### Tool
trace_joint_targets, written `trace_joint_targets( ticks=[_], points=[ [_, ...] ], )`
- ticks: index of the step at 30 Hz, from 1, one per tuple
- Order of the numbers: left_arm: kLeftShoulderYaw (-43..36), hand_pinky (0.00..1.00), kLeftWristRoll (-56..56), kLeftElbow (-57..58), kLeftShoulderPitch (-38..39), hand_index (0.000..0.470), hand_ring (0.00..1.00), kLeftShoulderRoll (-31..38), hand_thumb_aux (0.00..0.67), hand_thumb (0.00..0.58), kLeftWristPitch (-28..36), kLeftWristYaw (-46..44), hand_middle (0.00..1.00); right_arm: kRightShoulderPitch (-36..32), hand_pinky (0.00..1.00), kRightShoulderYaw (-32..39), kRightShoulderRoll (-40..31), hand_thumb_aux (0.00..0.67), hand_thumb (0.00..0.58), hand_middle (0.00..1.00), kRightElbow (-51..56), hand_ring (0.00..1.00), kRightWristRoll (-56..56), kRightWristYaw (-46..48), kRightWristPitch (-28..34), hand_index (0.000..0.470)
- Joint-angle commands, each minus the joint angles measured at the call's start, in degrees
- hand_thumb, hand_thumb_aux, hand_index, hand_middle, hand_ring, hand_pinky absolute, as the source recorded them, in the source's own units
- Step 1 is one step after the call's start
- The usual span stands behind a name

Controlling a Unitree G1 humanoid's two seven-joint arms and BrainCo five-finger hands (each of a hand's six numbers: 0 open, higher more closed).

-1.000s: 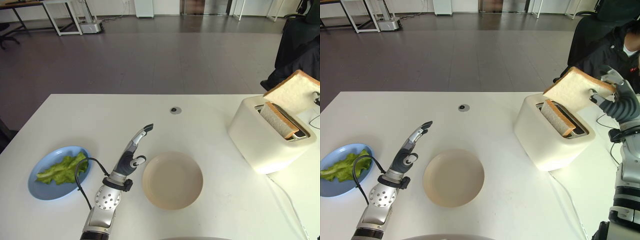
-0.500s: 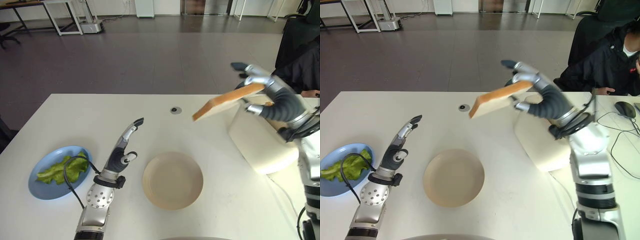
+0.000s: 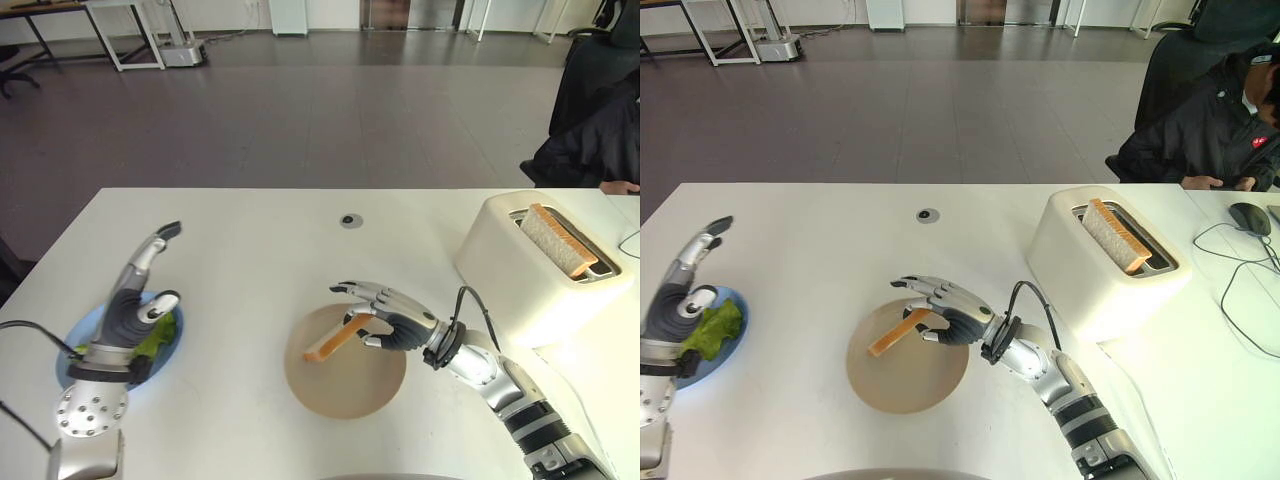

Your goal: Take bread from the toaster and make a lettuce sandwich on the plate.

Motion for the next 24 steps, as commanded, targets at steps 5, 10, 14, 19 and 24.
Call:
trace_joint_targets(
  ticks=[5, 10, 14, 19, 24],
  points=[
    [6.22, 0.00, 15.73, 14.71, 6.44, 0.000, 0.00, 14.30, 0.000, 0.000, -1.52, 0.53, 0.00, 3.48, 0.00, -1.01, -8.42, 0.000, 0.000, 0.00, -7.54, 0.00, -4.36, 1.11, -3.66, 0.000],
    [2.71, 0.00, 24.90, 23.42, 7.34, 0.000, 0.00, 20.00, 0.000, 0.000, -1.66, 3.98, 0.00, 3.45, 0.00, -1.91, -12.70, 0.000, 0.000, 0.00, -8.33, 0.00, -5.04, 2.76, -3.54, 0.000],
    [-8.65, 0.00, 40.69, 35.31, 0.90, 0.000, 0.00, 26.70, 0.000, 0.000, 2.75, 13.19, 0.00, 5.39, 0.00, -3.72, -12.38, 0.000, 0.000, 0.00, -11.34, 0.00, -2.36, 2.38, -1.38, 0.000],
    [-17.38, 0.00, 47.61, 43.64, -4.03, 0.088, 0.00, 29.58, 0.126, 0.198, 6.60, 22.06, 0.00, 5.16, 0.00, -3.15, -11.77, 0.000, 0.000, 0.00, -12.35, 0.00, -1.03, 3.35, -0.68, 0.000],
    [-21.17, 0.00, 47.36, 43.76, -6.65, 0.288, 0.00, 30.27, 0.410, 0.493, 8.83, 26.01, 0.00, 5.17, 0.00, -2.80, -11.28, 0.000, 0.000, 0.00, -12.70, 0.00, -0.56, 3.96, -0.77, 0.000]
  ],
)
